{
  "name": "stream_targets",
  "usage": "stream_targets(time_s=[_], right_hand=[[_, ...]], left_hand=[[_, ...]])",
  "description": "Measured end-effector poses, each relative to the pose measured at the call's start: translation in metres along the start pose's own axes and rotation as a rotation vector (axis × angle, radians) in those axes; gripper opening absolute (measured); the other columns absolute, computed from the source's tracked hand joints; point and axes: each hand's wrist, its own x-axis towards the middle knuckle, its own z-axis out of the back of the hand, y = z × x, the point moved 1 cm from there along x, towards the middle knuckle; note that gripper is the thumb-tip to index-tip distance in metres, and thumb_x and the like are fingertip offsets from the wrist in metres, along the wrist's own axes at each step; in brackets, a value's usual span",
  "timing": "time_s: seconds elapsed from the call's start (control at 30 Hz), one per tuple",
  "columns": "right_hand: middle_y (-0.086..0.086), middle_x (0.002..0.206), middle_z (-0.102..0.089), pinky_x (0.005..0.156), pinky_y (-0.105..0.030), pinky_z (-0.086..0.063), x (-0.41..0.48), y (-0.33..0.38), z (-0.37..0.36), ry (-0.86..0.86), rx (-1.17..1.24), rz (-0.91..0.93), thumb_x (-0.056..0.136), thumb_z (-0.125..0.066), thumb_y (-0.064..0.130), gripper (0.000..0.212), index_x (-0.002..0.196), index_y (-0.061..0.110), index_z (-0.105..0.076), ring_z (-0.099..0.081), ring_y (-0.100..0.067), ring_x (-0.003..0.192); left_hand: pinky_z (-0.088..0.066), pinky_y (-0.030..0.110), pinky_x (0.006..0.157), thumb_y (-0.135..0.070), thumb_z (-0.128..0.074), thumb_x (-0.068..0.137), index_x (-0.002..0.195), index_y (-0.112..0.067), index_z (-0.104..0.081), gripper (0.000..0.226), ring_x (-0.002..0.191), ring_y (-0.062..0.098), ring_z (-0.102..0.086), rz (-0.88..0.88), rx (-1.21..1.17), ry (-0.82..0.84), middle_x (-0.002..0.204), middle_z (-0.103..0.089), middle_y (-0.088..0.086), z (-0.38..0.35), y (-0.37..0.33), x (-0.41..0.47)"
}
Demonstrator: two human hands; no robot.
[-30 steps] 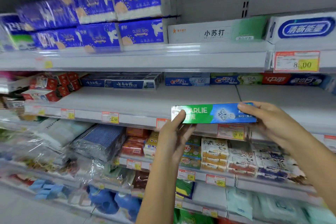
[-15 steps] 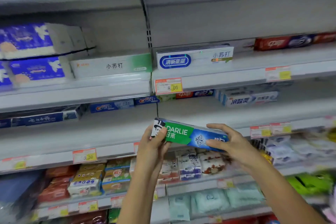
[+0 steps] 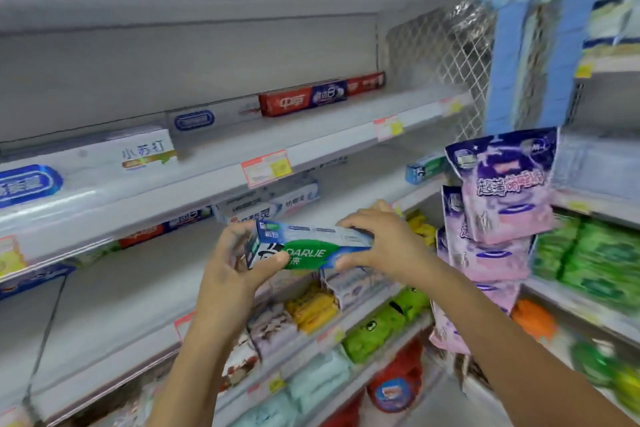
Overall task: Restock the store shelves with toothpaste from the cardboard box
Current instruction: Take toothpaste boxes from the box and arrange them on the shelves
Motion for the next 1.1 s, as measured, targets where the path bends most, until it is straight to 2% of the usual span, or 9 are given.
stream_targets(time_s=[0.07, 0.2, 0.4, 0.53, 0.63, 0.8, 0.9, 1.0, 1.1], right_hand=[[0.006, 0.103, -0.062, 0.075, -0.019, -0.032, 0.009, -0.023, 0.017, -0.068, -0.136, 0.013, 0.066, -0.079, 0.047, 0.058, 0.118, 0.022, -0.064, -0.036, -0.008, 0.092], [0.001, 0.12, -0.061, 0.085, -0.028, -0.037, 0.033, -0.074, 0.042, -0.066, -0.189, -0.001, 0.073, -0.077, 0.04, 0.057, 0.125, 0.021, -0.061, -0.046, -0.017, 0.108], [-0.009, 0.137, -0.047, 0.098, -0.031, -0.04, 0.07, -0.167, 0.044, -0.283, -0.108, -0.275, 0.092, -0.059, 0.023, 0.046, 0.135, 0.01, -0.049, -0.051, -0.024, 0.119], [-0.009, 0.155, -0.026, 0.101, -0.036, -0.044, 0.069, -0.228, 0.023, -0.168, -0.11, -0.499, 0.097, -0.049, 0.022, 0.06, 0.15, 0.008, -0.024, -0.053, -0.027, 0.119], [-0.003, 0.16, -0.01, 0.091, -0.036, -0.053, 0.067, -0.249, 0.015, -0.125, -0.097, -0.467, 0.098, -0.043, 0.02, 0.064, 0.153, 0.016, -0.01, -0.061, -0.018, 0.1], [0.008, 0.159, -0.01, 0.092, -0.013, -0.044, 0.059, -0.266, 0.026, -0.083, -0.053, -0.396, 0.098, -0.043, 0.015, 0.063, 0.153, 0.021, -0.011, -0.056, -0.012, 0.115], [0.019, 0.156, -0.004, 0.07, 0.002, -0.035, 0.053, -0.277, 0.034, -0.029, -0.029, -0.345, 0.098, -0.044, 0.014, 0.065, 0.152, 0.026, -0.01, -0.059, -0.005, 0.105], [0.025, 0.149, 0.001, 0.092, -0.009, -0.04, 0.049, -0.281, 0.04, -0.007, -0.011, -0.305, 0.099, -0.042, 0.014, 0.06, 0.151, 0.022, -0.015, -0.052, -0.009, 0.12], [0.019, 0.155, 0.002, 0.102, -0.019, -0.038, 0.048, -0.279, 0.042, 0.014, -0.013, -0.305, 0.099, -0.041, 0.015, 0.059, 0.152, 0.02, -0.014, -0.046, -0.012, 0.129]], left_hand=[[-0.051, 0.011, 0.068, -0.002, -0.077, 0.073, 0.1, -0.019, -0.057, 0.037, 0.087, 0.003, -0.067, -0.061, 0.226, 0.024, 0.097, -0.068, -0.007, -0.023, 0.001, 0.015], [-0.046, 0.025, 0.078, -0.019, -0.078, 0.076, 0.104, -0.026, -0.059, 0.034, 0.09, 0.007, -0.06, -0.171, 0.676, 0.054, 0.099, -0.064, -0.012, -0.07, 0.013, 0.055], [-0.042, 0.025, 0.055, -0.025, -0.074, 0.081, 0.109, -0.007, -0.059, 0.036, 0.067, 0.012, -0.057, -0.065, 0.552, -0.166, 0.082, -0.065, 0.004, -0.136, 0.044, 0.124], [-0.032, 0.022, 0.049, -0.023, -0.07, 0.085, 0.103, -0.001, -0.057, 0.031, 0.065, 0.017, -0.05, 0.061, 0.549, -0.218, 0.082, -0.059, 0.006, -0.177, 0.07, 0.172], [-0.031, 0.024, 0.047, -0.022, -0.067, 0.088, 0.105, 0.004, -0.055, 0.033, 0.075, 0.026, -0.054, 0.158, 0.583, -0.219, 0.089, -0.059, 0.014, -0.208, 0.087, 0.208], [-0.036, 0.029, 0.067, -0.017, -0.055, 0.095, 0.124, 0.005, -0.044, 0.038, 0.1, 0.035, -0.057, 0.248, 0.61, -0.119, 0.116, -0.058, 0.021, -0.253, 0.109, 0.256], [-0.038, 0.024, 0.054, -0.013, -0.052, 0.095, 0.128, -0.001, -0.047, 0.035, 0.083, 0.024, -0.054, 0.274, 0.618, -0.009, 0.116, -0.059, 0.019, -0.265, 0.116, 0.28], [-0.037, 0.02, 0.051, -0.015, -0.057, 0.092, 0.12, -0.008, -0.057, 0.029, 0.069, 0.013, -0.053, 0.24, 0.69, 0.07, 0.101, -0.062, 0.009, -0.263, 0.118, 0.296], [-0.048, 0.026, 0.07, -0.015, -0.063, 0.089, 0.103, -0.017, -0.059, 0.015, 0.074, 0.017, -0.059, 0.193, 0.699, 0.144, 0.098, -0.066, 0.008, -0.265, 0.117, 0.304]])
